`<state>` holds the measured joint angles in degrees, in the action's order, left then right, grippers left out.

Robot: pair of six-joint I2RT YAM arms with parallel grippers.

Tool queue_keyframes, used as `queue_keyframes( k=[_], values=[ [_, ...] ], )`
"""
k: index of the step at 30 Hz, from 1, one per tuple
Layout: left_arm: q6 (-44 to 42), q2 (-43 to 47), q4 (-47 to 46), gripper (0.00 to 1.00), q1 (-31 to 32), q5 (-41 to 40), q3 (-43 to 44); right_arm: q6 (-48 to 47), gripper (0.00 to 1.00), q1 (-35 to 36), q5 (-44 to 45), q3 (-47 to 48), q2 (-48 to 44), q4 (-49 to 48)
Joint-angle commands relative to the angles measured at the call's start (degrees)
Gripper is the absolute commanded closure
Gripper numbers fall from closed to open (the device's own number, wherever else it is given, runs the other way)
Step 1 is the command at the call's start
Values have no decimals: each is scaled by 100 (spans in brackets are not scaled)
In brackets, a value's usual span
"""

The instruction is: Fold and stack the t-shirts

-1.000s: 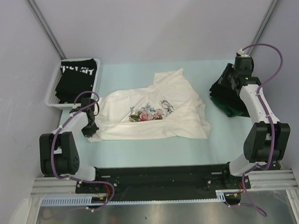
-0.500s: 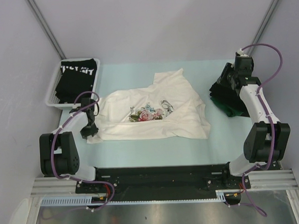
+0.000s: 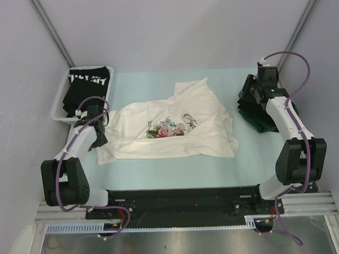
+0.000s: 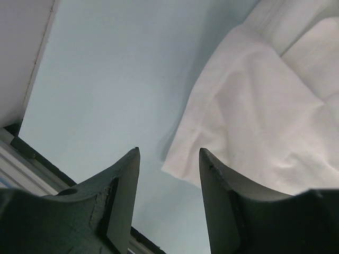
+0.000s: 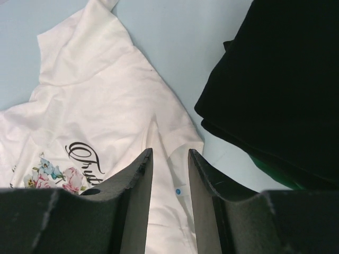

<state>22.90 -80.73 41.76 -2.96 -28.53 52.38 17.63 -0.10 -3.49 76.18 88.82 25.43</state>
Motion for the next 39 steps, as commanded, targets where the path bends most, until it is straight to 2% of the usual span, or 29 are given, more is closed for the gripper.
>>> queue_keyframes(
  k=[1, 5, 12, 16, 21, 25, 29, 35, 39],
  values=[
    [-75, 259, -18, 47, -38, -4, 238, 92, 62, 177, 24, -16, -110, -91],
    [48, 391, -396, 48, -29, 786, 19, 144, 62, 247, 6, -16, -84, -135],
    [58, 277, -704, 48, -20, 1103, 9, 179, 62, 458, -47, -16, 153, -328],
    [-22, 557, -967, 48, -12, 1587, -8, 197, 59, 590, -152, -16, 320, -1090],
    [-31, 945, -1284, 47, -29, 2255, -35, 109, 51, 730, -214, 177, 741, -1997],
    [22, 1006, -1416, 48, -12, 2685, -140, 136, 49, 766, -477, 792, 1636, -1630],
    [40, 1042, -1521, 48, -3, 2923, -219, -74, 50, 932, -504, 1153, 2104, -1199],
    [75, 980, -1592, 48, -20, 3205, -237, -163, 50, 994, -390, 1031, 2017, -619],
    [84, 919, -1645, 48, -20, 3284, -246, -268, 50, 959, -302, 697, 1509, -338]
  ],
)
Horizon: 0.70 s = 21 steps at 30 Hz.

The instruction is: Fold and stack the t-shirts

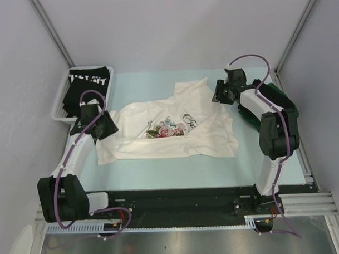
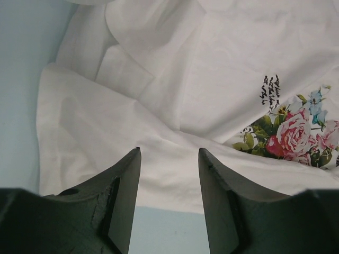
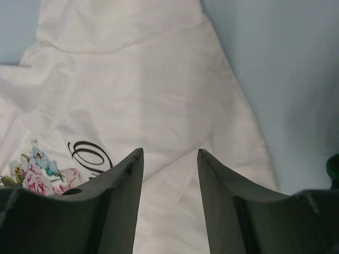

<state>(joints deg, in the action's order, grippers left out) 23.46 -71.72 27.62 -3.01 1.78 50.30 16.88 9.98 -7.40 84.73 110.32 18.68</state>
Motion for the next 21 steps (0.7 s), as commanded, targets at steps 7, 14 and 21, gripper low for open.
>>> queue_keyframes(
  k=[7, 14, 21],
  values=[
    [35, -26, -327, 48, -16, 323, -91, -247, 50, -57, 81, -510, -776, 479],
    [-8, 71, -274, 47, -7, 323, -170, -80, 50, -13, -77, -563, -442, 453],
    [0, 124, -257, 47, -16, 323, -214, 34, 51, 92, -95, -563, -213, 321]
  ],
)
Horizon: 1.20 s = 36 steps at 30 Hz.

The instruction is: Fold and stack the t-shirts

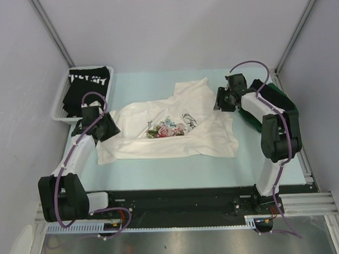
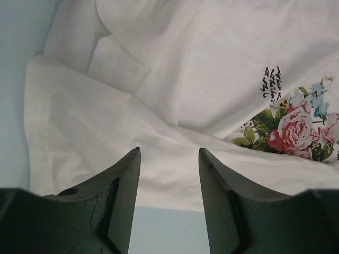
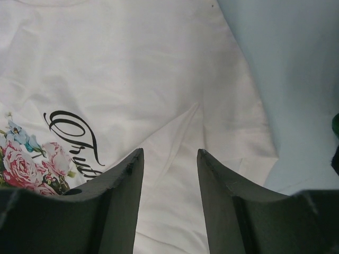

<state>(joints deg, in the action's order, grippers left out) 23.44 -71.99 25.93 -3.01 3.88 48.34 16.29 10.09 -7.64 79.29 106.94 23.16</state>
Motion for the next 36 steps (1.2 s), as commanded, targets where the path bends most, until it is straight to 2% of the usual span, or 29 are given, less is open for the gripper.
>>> queue_keyframes(
  k=[1, 30, 36],
  values=[
    [3, 141, -97, 47, -7, 122, -9, 93, 51, 90, -62, -18, 152, -145],
    [-33, 194, 52, 47, -7, 201, 27, -56, 56, 152, 52, -18, 732, -531],
    [-41, 194, 43, 48, -7, 210, 18, -83, 61, 143, 8, -10, 776, -707]
  ],
)
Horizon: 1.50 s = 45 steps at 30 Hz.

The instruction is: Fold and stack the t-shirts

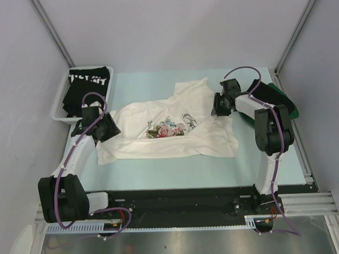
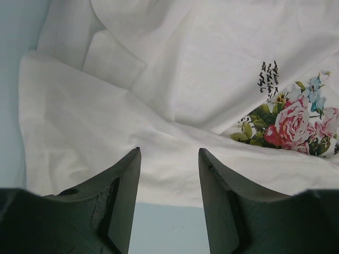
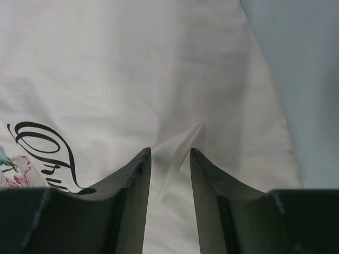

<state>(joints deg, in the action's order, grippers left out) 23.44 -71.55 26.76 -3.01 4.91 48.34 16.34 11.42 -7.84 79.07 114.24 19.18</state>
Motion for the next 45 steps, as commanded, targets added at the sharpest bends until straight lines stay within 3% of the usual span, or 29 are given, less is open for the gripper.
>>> queue_keyframes(
  k=[1, 6, 13, 28, 45],
  values=[
    [-33, 141, -31, 48, -16, 107, 18, -78, 63, 9, -7, 12, 37, -344],
    [-6, 106, -75, 48, -16, 151, -26, -25, 73, 1, -139, 12, 28, -450],
    [-15, 80, -75, 47, -7, 177, -17, 18, 100, -43, -306, 12, 90, -494],
    [-15, 1, -84, 48, -7, 230, 18, 98, 100, -316, -315, 284, 72, -565],
    [-24, 106, -101, 47, -16, 239, -132, 133, 100, -219, -447, 1585, 793, -151]
  ],
)
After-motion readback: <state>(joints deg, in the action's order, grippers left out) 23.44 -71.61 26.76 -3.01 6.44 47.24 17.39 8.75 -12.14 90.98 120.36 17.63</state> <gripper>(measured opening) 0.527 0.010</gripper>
